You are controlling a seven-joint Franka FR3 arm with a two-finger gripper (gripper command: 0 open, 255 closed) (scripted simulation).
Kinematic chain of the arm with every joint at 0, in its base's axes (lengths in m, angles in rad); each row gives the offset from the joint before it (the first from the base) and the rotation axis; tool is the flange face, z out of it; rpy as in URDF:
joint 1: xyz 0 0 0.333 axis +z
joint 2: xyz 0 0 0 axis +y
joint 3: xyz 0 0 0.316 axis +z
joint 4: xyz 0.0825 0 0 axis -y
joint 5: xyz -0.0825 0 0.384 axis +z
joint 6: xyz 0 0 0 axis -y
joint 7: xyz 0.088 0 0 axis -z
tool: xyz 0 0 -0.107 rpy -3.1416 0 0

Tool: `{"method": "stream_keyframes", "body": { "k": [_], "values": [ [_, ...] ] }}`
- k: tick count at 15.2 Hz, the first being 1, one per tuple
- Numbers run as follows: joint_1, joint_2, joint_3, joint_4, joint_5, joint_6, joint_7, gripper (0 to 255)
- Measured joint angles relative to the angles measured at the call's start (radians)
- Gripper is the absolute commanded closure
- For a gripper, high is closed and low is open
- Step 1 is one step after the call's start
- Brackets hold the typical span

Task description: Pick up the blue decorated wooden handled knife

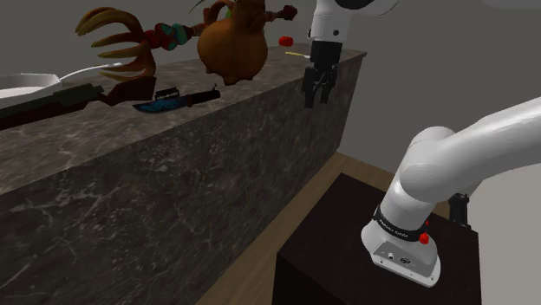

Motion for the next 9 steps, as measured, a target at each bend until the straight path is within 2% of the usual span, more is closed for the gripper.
{"method": "stream_keyframes", "body": {
  "k": [3,9],
  "values": [
    [0.015,0.045,-0.007,0.027,-0.005,0.022,-0.041,0],
    [0.086,0.279,-0.026,0.198,-0.012,0.106,-0.228,0]
  ]
}}
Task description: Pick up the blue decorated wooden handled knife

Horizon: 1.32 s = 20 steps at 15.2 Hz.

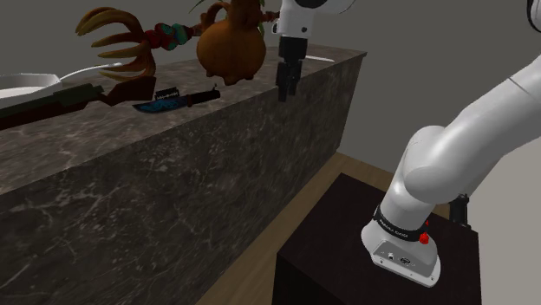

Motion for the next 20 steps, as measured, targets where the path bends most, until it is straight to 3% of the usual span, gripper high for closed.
{"method": "stream_keyframes", "body": {
  "k": [9,20],
  "values": [
    [0.09,0.304,0.014,0.295,0.012,0.045,-0.267,0],
    [0.173,0.629,0.088,0.711,0.006,0.004,-0.544,0]
  ]
}}
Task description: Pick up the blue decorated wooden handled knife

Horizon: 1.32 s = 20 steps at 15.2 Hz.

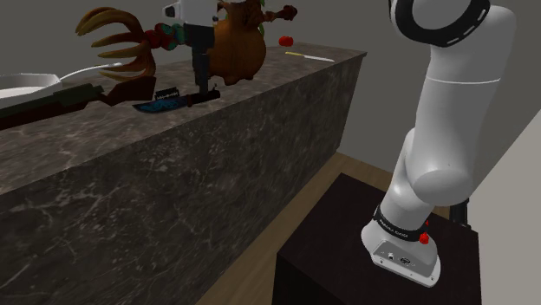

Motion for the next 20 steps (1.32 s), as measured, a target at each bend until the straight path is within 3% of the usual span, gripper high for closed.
{"method": "stream_keyframes", "body": {
  "k": [4,11,12,20],
  "values": [
    [0.023,0.087,0.026,0.127,-0.011,-0.027,-0.062,0],
    [0.026,0.087,0.029,0.043,-0.01,0.059,-0.075,0],
    [0.026,0.085,0.029,0.034,-0.01,0.065,-0.076,255],
    [0.025,0.081,0.029,0.024,-0.009,0.072,-0.078,255]
  ]
}}
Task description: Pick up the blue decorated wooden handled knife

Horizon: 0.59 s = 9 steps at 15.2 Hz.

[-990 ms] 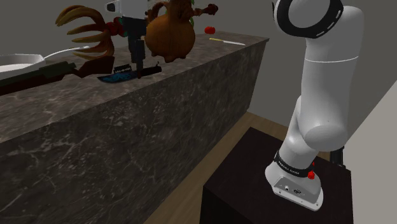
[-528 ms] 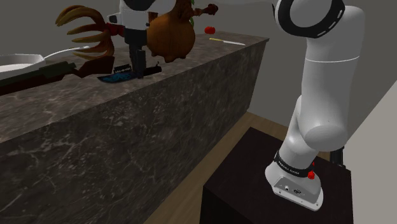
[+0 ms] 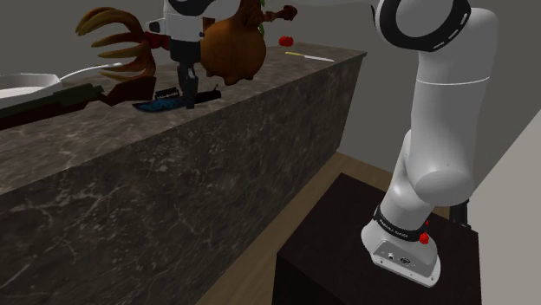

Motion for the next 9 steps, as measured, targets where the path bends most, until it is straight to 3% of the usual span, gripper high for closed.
{"method": "stream_keyframes", "body": {
  "k": [9],
  "values": [
    [0.0,0.008,0.0,0.089,-0.002,-0.081,0.007,255]
  ]
}}
